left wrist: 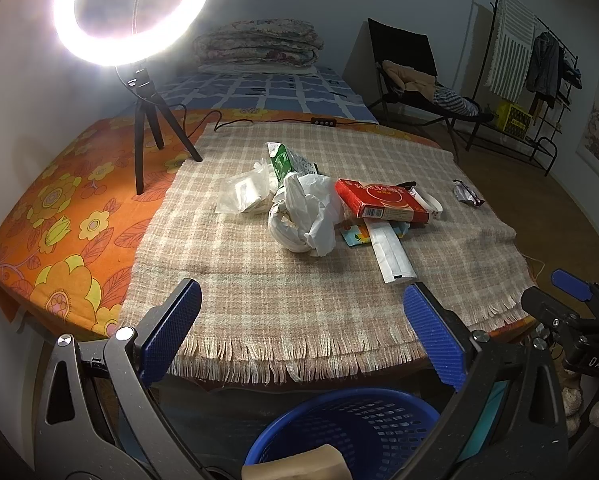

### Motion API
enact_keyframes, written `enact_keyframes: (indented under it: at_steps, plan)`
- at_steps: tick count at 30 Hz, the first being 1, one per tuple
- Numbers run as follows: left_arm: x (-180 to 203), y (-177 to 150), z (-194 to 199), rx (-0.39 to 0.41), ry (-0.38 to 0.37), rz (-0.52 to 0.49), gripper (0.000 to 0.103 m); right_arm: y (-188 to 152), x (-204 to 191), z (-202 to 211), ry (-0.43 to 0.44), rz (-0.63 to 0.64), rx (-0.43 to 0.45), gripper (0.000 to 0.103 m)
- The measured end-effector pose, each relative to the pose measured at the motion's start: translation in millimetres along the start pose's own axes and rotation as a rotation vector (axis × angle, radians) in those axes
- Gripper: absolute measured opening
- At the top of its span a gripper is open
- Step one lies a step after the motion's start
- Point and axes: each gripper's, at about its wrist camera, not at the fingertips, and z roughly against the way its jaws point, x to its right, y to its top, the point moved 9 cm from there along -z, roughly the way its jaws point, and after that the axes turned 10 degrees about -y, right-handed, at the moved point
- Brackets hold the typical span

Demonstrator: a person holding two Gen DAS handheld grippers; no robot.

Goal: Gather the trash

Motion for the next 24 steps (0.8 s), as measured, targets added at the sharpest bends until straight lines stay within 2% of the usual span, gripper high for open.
enact_keyframes:
  at_steps: [16, 24]
  plan:
    - [1, 0, 0, -0.001, 0.001, 0.000, 0.103, 1, 0, -1, -0.002, 0.002, -0.001, 0.102]
    - [-10, -9, -2, -0.007, 0.006, 0.010, 0.103, 0, 1, -3, -0.006, 0.006, -0.012, 0.102]
